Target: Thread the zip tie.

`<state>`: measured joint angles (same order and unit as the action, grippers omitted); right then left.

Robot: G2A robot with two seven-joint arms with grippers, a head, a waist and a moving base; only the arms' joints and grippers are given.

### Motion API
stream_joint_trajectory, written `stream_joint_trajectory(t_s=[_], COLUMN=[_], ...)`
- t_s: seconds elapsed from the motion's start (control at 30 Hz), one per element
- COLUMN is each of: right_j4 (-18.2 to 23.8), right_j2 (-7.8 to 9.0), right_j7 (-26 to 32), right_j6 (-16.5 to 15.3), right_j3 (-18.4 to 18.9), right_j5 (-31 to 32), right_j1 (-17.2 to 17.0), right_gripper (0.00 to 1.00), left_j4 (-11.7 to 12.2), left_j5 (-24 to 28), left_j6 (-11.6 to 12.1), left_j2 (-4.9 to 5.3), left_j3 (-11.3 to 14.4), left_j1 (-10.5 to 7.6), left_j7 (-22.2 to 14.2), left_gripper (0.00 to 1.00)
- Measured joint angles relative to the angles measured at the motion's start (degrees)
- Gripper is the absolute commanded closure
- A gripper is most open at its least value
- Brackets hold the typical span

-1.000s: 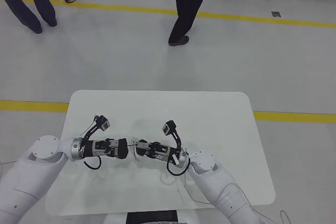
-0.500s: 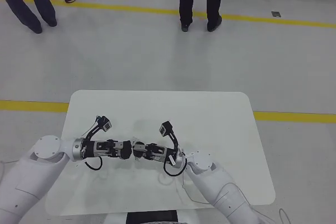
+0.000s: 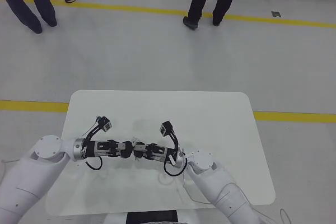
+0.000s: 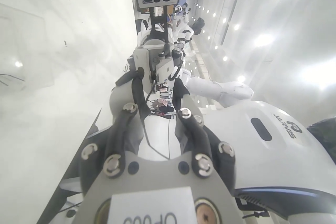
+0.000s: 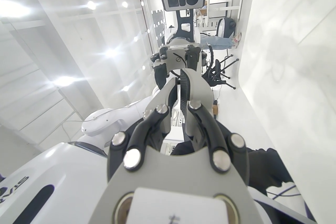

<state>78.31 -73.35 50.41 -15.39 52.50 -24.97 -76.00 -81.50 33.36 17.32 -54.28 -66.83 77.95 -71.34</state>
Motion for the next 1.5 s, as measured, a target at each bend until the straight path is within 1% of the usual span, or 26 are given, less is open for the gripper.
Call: stream_joint_trajectory(t_s=[0.4, 0.47, 0.5, 0.7, 1.0, 1.13, 1.23, 1.47, 1.5], right_j4=[-0.2, -0.2, -0.3, -0.5, -0.6, -0.7, -0.6, -0.7, -0.7], right_j2=[0.05, 0.05, 0.06, 0.06, 0.11, 0.14, 0.16, 0.17, 0.17], right_j7=[0.1, 0.2, 0.3, 0.4, 0.6, 0.6, 0.7, 0.6, 0.6], right_j6=[0.4, 0.3, 0.3, 0.1, -0.3, -0.2, -0.2, -0.2, -0.2], right_j3=[-0.5, -0.5, -0.6, -0.8, -0.8, -0.9, -1.0, -1.1, -1.2], right_j5=[0.2, 0.2, 0.2, -0.1, -0.5, -0.5, -0.5, -0.5, -0.5], right_j1=[0.3, 0.3, 0.4, 0.4, 0.4, 0.4, 0.5, 0.5, 0.5], right_gripper=[1.00, 1.00, 1.00, 1.00, 1.00, 1.00, 1.00, 1.00, 0.79], left_j4=[0.4, 0.4, 0.4, 0.3, 0.2, 0.3, 0.3, 0.2, 0.2], left_j5=[0.3, 0.3, 0.3, 0.3, 0.3, 0.3, 0.4, 0.5, 0.6], left_j6=[0.1, 0.1, 0.1, 0.2, 0.1, 0.2, 0.3, 0.4, 0.5], left_j2=[0.23, 0.28, 0.31, 0.44, 0.60, 0.66, 0.71, 0.86, 0.88], left_j3=[0.4, 0.5, 0.5, 0.7, 1.2, 1.3, 1.4, 1.5, 1.5], left_j1=[-0.35, -0.36, -0.36, -0.37, -0.40, -0.48, -0.51, -0.48, -0.48], left_j7=[0.2, 0.3, 0.3, 0.5, 0.8, 0.9, 1.0, 1.1, 1.1], left_gripper=[0.87, 0.87, 0.89, 0.93, 0.94, 0.96, 1.00, 1.00, 1.00])
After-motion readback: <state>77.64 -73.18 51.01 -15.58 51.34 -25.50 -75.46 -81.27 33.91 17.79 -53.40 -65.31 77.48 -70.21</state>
